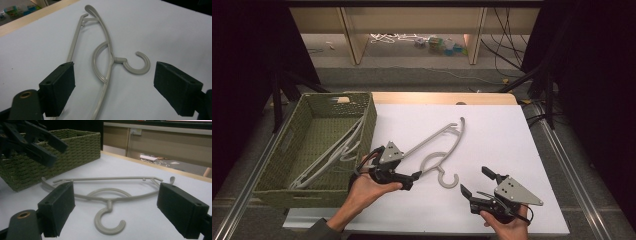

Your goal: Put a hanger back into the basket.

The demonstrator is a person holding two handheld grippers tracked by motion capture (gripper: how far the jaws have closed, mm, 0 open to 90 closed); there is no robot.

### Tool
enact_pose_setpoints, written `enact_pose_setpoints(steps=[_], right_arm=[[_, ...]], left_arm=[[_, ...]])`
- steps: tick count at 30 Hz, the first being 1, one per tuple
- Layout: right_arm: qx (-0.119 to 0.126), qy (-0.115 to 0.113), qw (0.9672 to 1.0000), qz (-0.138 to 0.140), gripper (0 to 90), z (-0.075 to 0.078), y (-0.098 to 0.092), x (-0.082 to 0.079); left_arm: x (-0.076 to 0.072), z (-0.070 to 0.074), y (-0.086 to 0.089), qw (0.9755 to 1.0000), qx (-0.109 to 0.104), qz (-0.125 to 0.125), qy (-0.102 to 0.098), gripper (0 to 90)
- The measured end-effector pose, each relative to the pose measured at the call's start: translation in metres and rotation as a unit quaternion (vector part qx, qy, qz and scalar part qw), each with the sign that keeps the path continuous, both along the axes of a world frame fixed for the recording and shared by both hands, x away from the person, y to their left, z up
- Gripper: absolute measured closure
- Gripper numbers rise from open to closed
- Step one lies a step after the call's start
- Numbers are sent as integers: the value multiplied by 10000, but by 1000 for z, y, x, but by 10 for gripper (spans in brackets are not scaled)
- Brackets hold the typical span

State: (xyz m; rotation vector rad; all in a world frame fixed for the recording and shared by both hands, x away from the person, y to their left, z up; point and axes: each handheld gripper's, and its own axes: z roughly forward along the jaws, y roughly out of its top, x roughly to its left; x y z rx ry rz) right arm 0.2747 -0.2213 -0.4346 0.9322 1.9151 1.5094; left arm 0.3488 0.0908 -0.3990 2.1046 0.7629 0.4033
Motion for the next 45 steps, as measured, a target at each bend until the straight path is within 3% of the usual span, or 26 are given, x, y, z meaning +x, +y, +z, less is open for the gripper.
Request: enact_pose_setpoints(steps=[3, 6, 11, 20, 23, 28, 31, 35, 38, 42, 45], right_arm=[[-80, -20, 10000, -1, 156, 1, 0, 0], [-154, -14, 9999, -11, 156, 1, 0, 0], [-174, 14, 9998, -23, 156, 1, 0, -2], [-117, -9, 9999, 46, 157, 1, 2, -2], [-209, -11, 9998, 9, 157, 1, 2, -2], [-205, -25, 9998, -4, 157, 1, 2, -2], [-205, -17, 9998, 4, 158, 1, 2, -1], [-196, -14, 9998, 8, 158, 1, 2, -1], [-202, 5, 9998, 26, 158, 1, 2, -2], [-93, 15, 9999, 48, 158, -1, 3, 0], [-180, 48, 9998, 23, 158, 0, 1, -1]], left_arm=[[4, -3, -6, 9994, 302, -126, -80, 192], [10, -7, -9, 9990, 417, -147, 74, 184], [18, -12, -11, 9976, 647, -201, 157, 185], [27, -21, -16, 9956, 816, -296, 360, 182], [29, -25, -21, 9918, 1095, -523, 410, 207], [34, -33, -30, 9882, 1236, -638, 645, 243], [39, -37, -34, 9835, 1490, -774, 675, 245], [45, -44, -39, 9794, 1640, -771, 886, 260], [50, -48, -40, 9755, 1826, -798, 929, 277], [56, -51, -43, 9712, 1953, -845, 1071, 346], [59, -55, -45, 9678, 2070, -841, 1163, 406]])
